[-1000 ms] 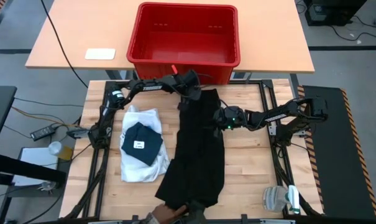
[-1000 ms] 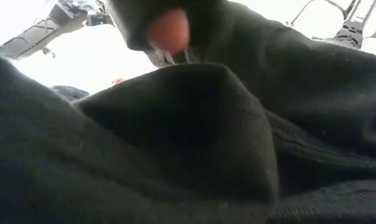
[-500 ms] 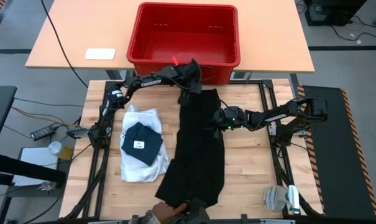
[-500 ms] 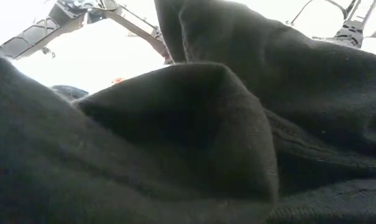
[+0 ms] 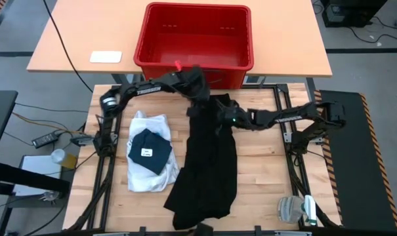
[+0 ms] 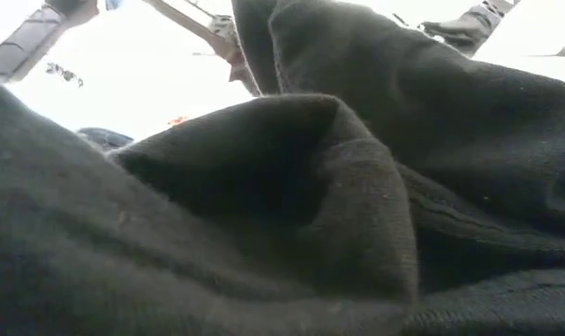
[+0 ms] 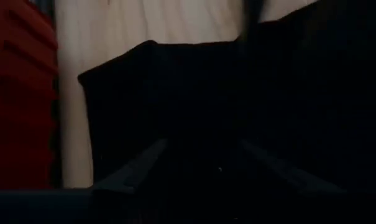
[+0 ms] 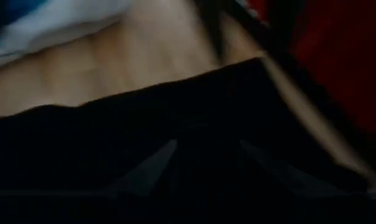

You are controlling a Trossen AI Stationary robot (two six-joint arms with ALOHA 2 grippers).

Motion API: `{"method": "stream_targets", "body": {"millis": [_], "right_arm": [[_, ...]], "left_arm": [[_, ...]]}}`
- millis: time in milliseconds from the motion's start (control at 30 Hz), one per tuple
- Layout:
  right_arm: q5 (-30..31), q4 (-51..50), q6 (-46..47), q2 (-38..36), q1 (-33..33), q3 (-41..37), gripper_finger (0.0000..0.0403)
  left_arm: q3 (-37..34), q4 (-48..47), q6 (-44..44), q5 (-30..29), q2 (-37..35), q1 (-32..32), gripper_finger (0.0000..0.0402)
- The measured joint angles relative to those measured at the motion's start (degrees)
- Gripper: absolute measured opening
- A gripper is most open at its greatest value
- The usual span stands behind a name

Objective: Fold laundry
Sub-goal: Fold the black shirt

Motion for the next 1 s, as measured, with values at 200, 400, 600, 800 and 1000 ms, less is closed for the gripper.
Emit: {"method": "stream_targets", "body": {"millis": [200, 400, 600, 800, 1000], "right_arm": [[-7.08, -5.23, -3.3, 0.04, -5.12, 6.87, 0.0162], [-10.43, -10.83, -7.23, 5.99, -9.96, 14.7, 0.0162], [-10.27, -24.61, -8.2, 18.03, -11.48, 28.37, 0.0161], [-4.04, -37.58, -8.21, 27.8, -12.3, 39.92, 0.0161], [-5.61, -45.34, -10.38, 34.75, -12.05, 49.06, 0.0154]], "left_arm": [[-23.93, 21.88, -6.71, -5.37, -12.01, -2.88, 0.0192], [-41.6, 36.72, -12.0, -11.6, -23.52, -8.25, 0.0192], [-51.09, 44.11, -16.35, -14.88, -30.2, -13.48, 0.0192], [-53.83, 44.36, -18.79, -16.64, -31.34, -17.06, 0.0192], [-54.33, 43.48, -19.42, -17.52, -30.9, -18.03, 0.0192]]}}
